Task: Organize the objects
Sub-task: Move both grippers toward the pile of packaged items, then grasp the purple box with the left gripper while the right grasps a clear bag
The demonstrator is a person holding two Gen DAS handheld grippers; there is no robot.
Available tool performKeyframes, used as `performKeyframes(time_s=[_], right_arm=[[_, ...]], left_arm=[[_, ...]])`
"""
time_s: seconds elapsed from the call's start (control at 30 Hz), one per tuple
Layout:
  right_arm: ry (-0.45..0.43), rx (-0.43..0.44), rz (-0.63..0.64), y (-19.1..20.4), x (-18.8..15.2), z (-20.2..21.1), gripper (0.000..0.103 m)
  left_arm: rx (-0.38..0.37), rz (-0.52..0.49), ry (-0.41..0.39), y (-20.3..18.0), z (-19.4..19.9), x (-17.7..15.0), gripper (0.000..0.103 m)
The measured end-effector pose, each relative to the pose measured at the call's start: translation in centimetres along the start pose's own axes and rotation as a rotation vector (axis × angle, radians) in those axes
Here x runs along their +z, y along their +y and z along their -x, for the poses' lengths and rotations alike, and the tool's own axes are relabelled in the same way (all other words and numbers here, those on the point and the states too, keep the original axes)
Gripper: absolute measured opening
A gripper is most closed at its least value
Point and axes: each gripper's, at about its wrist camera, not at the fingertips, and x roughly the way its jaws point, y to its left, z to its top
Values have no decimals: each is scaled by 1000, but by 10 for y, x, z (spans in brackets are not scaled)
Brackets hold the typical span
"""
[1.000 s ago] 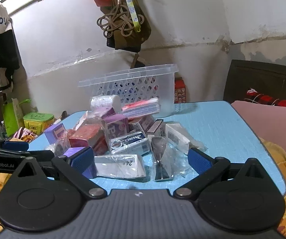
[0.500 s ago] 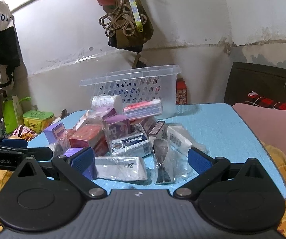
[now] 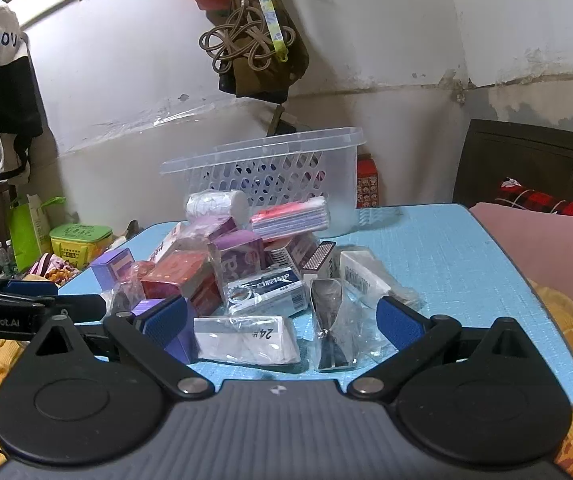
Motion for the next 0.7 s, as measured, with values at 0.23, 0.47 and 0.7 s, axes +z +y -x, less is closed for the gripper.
performKeyframes(time_s=[0.23,0.47,0.7], right_arm=[[-12,-3,-4,-2,2,1,103],[-14,-9,-9,-7,1,-2,98],[20,-21,-34,-22,-7,-4,58]], left_arm=[[-19,8,-24,5,4,-1,94],[-27,32,-58,17,5,1,94],[-39,67,-56,39,-2,3,83]])
